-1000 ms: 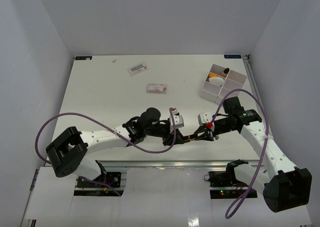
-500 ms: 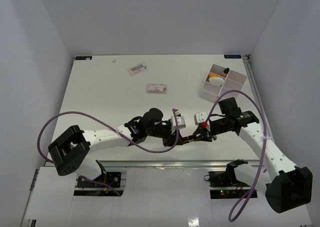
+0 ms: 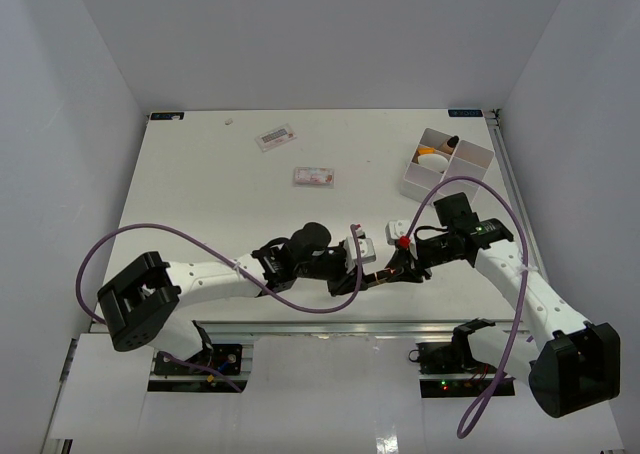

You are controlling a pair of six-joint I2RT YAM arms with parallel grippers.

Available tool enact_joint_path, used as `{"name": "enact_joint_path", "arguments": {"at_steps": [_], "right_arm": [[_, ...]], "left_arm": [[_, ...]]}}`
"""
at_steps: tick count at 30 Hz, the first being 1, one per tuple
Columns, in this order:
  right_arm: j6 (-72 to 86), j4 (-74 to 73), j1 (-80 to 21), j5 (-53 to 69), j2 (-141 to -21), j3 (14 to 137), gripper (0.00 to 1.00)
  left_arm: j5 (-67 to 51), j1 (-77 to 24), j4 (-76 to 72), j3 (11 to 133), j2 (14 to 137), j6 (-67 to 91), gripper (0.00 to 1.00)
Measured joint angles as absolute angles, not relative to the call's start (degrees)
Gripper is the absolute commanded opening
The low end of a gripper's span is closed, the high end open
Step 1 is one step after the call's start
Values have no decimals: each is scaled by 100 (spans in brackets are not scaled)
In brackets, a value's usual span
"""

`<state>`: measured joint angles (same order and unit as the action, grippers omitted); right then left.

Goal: Organize the makeup

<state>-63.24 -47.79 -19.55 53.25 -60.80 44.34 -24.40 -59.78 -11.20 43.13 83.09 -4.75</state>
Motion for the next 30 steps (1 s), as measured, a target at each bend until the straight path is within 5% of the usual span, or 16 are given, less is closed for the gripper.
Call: {"name": "enact_joint_path", "arguments": {"at_steps": [20,24,30], "right_arm": [[-7244,-5479,-1930,5885,-6121,4642,9],[-7266,-5521,-1916,5884,-6112,4646,18],[-7201,-5496,-1919,5831,-5961,4645,53]], "left_arm": [[-2776,-6062,-1178,4379,8412,-463,17],[-2810,-6076,-1149,4457,8501,-466,17],[-2765,-6092,-1180,4471,8461,-476,17]]}}
